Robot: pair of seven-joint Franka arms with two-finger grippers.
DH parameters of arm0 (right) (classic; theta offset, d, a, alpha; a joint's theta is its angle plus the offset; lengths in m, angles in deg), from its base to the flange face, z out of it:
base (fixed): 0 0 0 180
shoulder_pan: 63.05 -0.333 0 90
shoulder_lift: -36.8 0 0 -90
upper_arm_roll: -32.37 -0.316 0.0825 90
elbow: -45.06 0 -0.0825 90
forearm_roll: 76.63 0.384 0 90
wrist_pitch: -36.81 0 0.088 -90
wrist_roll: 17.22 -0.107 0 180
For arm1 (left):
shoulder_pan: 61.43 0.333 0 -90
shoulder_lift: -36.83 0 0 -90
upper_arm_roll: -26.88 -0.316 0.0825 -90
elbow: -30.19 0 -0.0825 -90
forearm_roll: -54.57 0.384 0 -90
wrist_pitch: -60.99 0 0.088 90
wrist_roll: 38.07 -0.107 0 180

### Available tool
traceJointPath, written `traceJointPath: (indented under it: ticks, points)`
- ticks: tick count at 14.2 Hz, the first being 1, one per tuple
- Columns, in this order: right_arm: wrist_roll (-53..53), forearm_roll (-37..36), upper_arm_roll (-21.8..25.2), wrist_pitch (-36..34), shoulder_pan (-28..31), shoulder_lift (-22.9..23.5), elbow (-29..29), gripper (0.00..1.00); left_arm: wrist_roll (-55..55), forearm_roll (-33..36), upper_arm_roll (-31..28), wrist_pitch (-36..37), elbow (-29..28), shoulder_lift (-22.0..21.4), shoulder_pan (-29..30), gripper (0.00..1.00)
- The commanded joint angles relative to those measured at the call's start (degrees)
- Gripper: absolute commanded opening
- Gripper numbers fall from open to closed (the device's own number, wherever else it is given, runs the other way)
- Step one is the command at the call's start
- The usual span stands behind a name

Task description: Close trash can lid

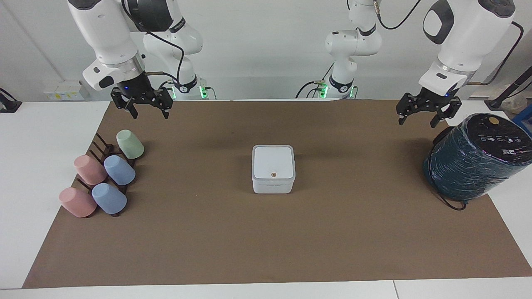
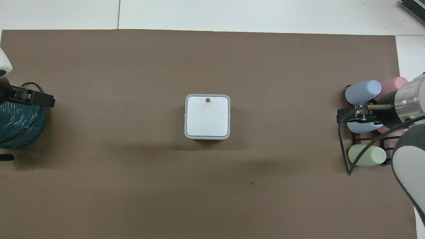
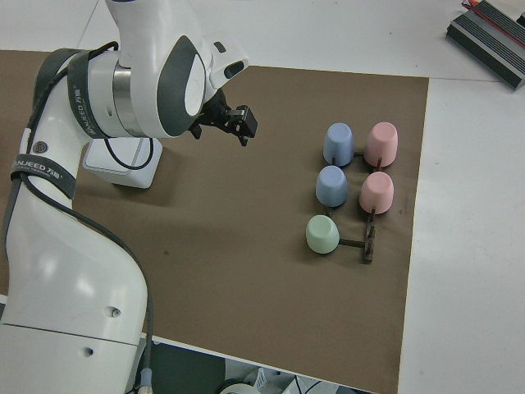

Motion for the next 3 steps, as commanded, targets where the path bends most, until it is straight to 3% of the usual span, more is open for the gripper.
traceJointPath:
  ticks: [1,3]
  points:
    - [1.51,0.52,-0.27,-0.26,0.77,-1.41,1.34,1.00,-0.59,1.38,0.33,-1.76,-0.21,-0.10,0.19,1.00]
    - [1.51,0.52,-0.27,-0.26,0.77,-1.41,1.34,1.00,-0.59,1.38,0.33,-1.76,-0.39,-0.19,-0.24,1.00]
